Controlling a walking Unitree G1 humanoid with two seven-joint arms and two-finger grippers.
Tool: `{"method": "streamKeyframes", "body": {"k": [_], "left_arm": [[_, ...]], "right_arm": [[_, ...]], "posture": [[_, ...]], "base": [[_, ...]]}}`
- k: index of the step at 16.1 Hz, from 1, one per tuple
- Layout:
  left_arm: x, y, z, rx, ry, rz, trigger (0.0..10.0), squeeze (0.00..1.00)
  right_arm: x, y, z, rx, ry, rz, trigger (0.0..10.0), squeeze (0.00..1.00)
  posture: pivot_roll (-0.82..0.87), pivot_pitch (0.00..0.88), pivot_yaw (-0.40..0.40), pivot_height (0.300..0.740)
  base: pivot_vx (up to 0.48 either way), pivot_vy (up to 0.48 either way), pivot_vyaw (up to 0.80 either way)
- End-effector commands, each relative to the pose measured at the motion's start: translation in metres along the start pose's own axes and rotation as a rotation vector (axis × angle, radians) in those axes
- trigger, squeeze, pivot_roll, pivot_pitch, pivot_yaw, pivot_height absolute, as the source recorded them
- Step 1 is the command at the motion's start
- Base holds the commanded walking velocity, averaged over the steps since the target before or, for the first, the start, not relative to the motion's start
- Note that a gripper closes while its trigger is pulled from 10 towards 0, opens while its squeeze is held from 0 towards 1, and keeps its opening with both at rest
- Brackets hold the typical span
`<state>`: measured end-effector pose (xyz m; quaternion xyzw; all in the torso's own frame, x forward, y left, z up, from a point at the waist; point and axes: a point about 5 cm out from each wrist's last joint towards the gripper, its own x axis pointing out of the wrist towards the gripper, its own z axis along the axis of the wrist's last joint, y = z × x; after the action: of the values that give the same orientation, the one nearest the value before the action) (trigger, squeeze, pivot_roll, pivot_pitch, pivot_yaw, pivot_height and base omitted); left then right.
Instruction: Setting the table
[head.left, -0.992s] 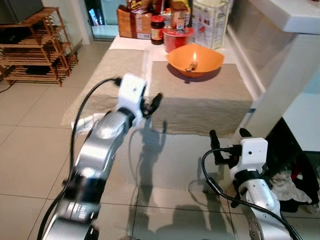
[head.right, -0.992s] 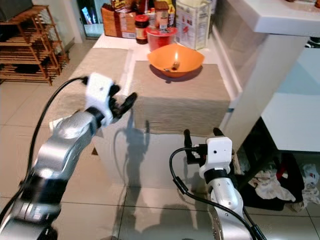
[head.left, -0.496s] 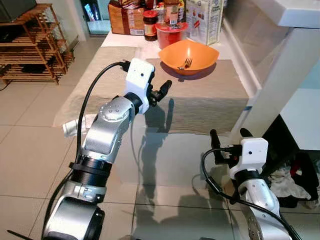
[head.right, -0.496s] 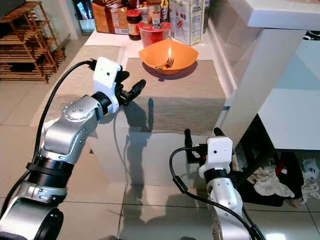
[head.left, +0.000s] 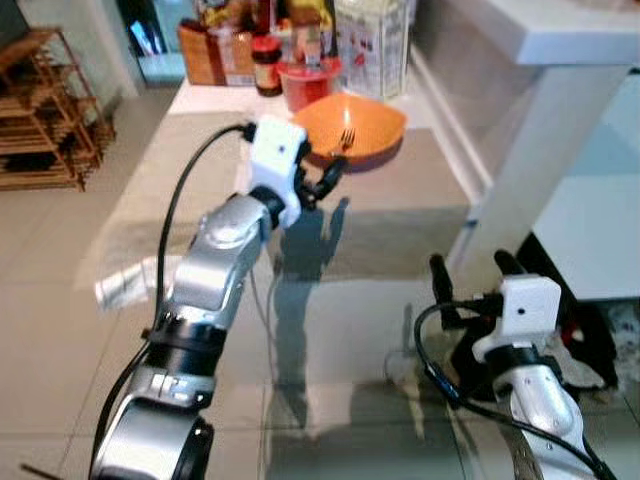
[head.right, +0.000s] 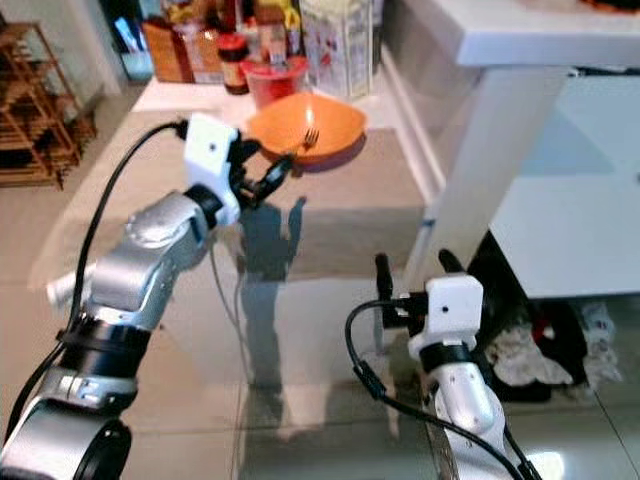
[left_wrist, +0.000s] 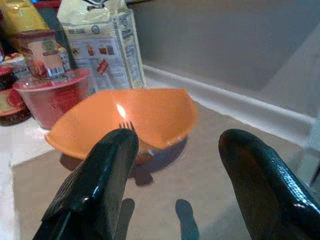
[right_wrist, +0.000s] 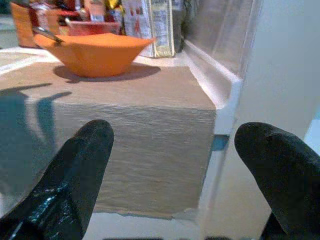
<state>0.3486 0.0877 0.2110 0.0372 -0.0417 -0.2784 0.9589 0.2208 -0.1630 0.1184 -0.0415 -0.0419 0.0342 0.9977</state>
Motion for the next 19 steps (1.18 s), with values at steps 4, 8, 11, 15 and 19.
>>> {"method": "streamKeyframes", "body": {"k": [4,8,11,15,19], "left_arm": [[-0.001,0.011,0.007,0.012,-0.026,0.062,10.0,0.0],[-0.001,0.014,0.021,0.012,-0.066,0.093,10.0,0.0],[0.007,0.014,0.043,0.053,-0.08,0.062,10.0,0.0],[0.018,0.003,0.053,0.094,0.019,-0.068,10.0,0.0],[0.001,-0.019,0.018,0.042,0.201,-0.182,10.0,0.0]], "right_arm": [[0.001,0.005,0.001,0.017,0.0,0.015,10.0,0.0],[0.001,0.005,-0.001,0.016,0.011,0.017,10.0,0.0],[0.002,0.006,-0.004,0.016,0.019,0.022,10.0,0.0],[0.004,0.007,-0.006,0.017,0.022,0.024,10.0,0.0],[0.002,0.007,-0.007,0.019,0.028,0.017,10.0,0.0]], "posture": [[-0.12,0.0,0.051,0.74],[-0.12,0.0,0.046,0.74],[-0.12,0.0,0.042,0.74],[-0.12,0.002,0.049,0.74],[-0.12,0.016,0.047,0.74]], "base": [[0.472,0.0,0.0],[0.0,0.0,0.0],[0.0,0.0,0.0],[0.0,0.0,0.0],[0.0,0.0,0.0]]}}
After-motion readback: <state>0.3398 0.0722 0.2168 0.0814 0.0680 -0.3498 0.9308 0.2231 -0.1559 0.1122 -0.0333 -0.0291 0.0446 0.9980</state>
